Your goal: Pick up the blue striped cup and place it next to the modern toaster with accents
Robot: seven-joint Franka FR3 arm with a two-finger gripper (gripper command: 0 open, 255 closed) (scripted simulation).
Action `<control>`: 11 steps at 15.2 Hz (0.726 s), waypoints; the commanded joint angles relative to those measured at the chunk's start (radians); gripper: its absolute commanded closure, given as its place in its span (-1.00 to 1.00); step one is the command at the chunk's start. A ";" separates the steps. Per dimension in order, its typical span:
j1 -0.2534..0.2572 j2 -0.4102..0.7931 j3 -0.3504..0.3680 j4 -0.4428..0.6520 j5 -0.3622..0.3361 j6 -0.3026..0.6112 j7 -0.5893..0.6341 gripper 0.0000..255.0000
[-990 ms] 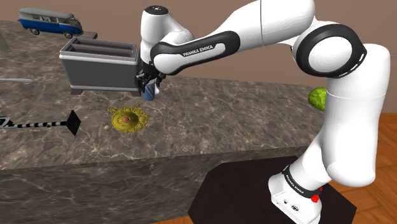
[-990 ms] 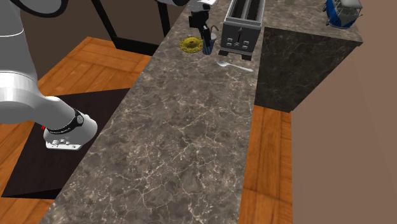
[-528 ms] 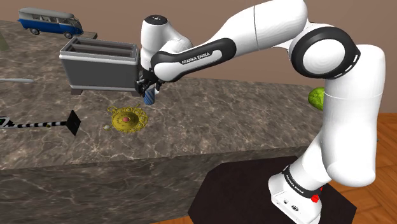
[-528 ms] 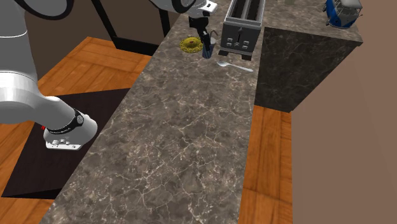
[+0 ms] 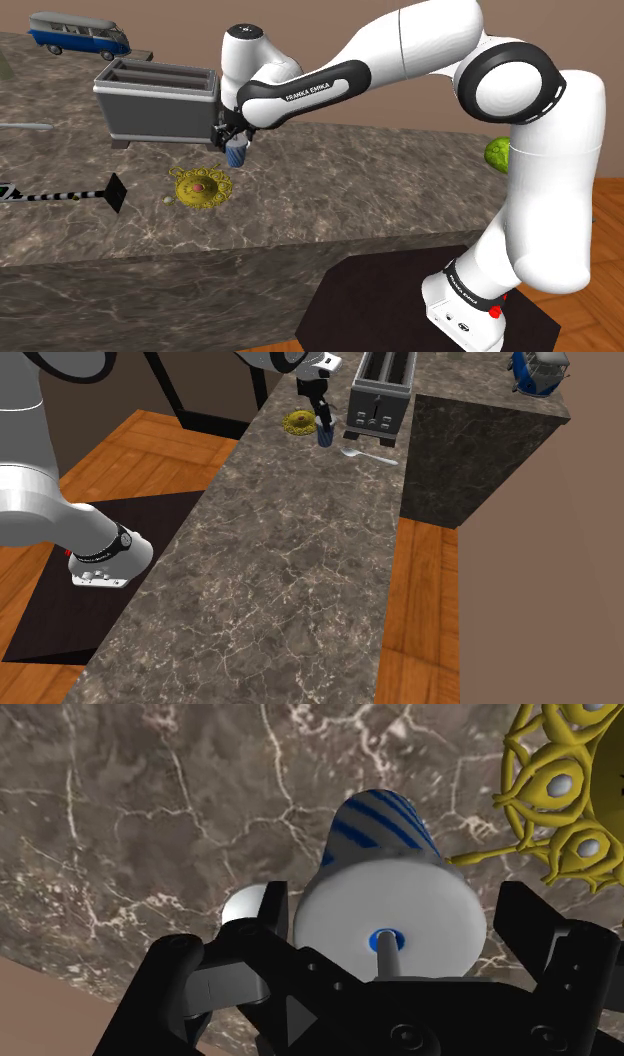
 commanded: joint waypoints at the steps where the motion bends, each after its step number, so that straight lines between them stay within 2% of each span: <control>1: 0.000 0.000 0.000 0.000 0.000 0.000 0.000 -1.00; 3: 0.000 0.000 0.000 -0.001 0.000 0.000 0.000 -1.00; 7: 0.002 -0.080 0.014 0.000 0.019 -0.080 -0.011 -1.00; 11: 0.002 -0.080 0.014 0.000 0.019 -0.080 -0.011 -1.00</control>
